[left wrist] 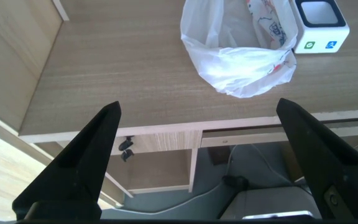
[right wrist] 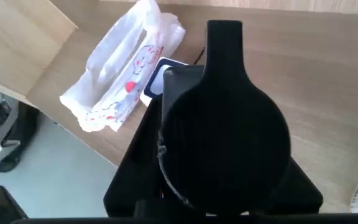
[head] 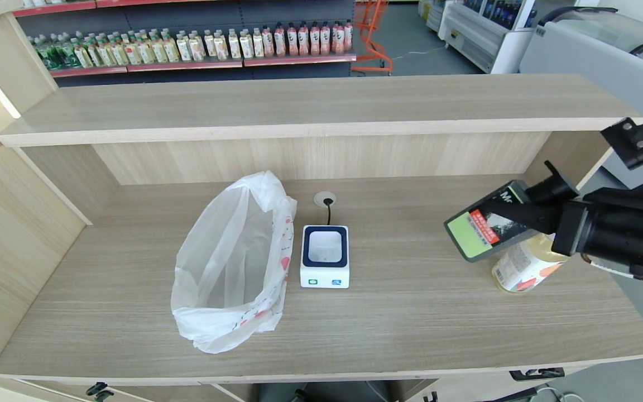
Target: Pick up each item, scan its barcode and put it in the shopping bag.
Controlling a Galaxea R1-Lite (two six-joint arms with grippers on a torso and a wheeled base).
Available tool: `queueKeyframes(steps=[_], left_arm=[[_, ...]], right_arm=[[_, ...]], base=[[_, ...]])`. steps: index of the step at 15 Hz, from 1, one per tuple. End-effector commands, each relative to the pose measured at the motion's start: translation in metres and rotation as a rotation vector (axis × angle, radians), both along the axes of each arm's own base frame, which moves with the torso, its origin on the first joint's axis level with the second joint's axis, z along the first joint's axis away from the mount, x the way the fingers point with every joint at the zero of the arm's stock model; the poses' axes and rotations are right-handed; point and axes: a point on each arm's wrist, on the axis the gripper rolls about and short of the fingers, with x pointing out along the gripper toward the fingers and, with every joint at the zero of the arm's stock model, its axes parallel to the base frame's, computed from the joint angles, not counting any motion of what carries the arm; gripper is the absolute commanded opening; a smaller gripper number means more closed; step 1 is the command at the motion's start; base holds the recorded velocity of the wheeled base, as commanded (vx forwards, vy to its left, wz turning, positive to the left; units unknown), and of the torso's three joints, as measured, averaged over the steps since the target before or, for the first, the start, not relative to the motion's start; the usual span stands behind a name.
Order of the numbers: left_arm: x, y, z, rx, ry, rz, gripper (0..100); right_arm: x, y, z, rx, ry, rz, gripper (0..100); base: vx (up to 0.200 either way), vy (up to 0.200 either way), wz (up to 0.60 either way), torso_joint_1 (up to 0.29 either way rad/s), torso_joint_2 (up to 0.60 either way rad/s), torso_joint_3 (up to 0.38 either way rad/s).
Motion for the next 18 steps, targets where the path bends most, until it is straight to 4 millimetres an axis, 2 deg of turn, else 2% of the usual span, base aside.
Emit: queueKeyframes(steps=[1,4,6,9,13,18], left_arm=[[0.000,0.000,0.000,0.000,0.001,0.001,100],[0.000,0.000,0.000,0.000,0.001,0.001,100],[0.000,0.000,0.000,0.000,0.001,0.001,100],[0.000,0.000,0.000,0.000,0.001,0.001,100],[0.000,0.000,0.000,0.000,0.001,0.001,100],[0.000,0.000,0.000,0.000,0.001,0.001,100]], right_arm=[[0.044,0.026,-0.020,0.095,0.183,-0.005,0],[0.089,0.074,-0.012,0.252,0.342,-0.022,0],[0.102,0.099,-0.020,0.248,0.423,0.000,0],[0.114,0.127,-0.045,0.208,0.478,0.029,0],[0.125,0.148,-0.059,0.166,0.485,0.063,0],[0.138,0.159,-0.080,0.068,0.441,0.092,0]], base=[[0.000,0.000,0.00,0.000,0.00,0.000],[0.000,0.000,0.00,0.000,0.00,0.000],[0.000,0.000,0.00,0.000,0.00,0.000],[0.000,0.000,0.00,0.000,0.00,0.000],[0.000,0.000,0.00,0.000,0.00,0.000],[0.000,0.000,0.00,0.000,0.00,0.000]])
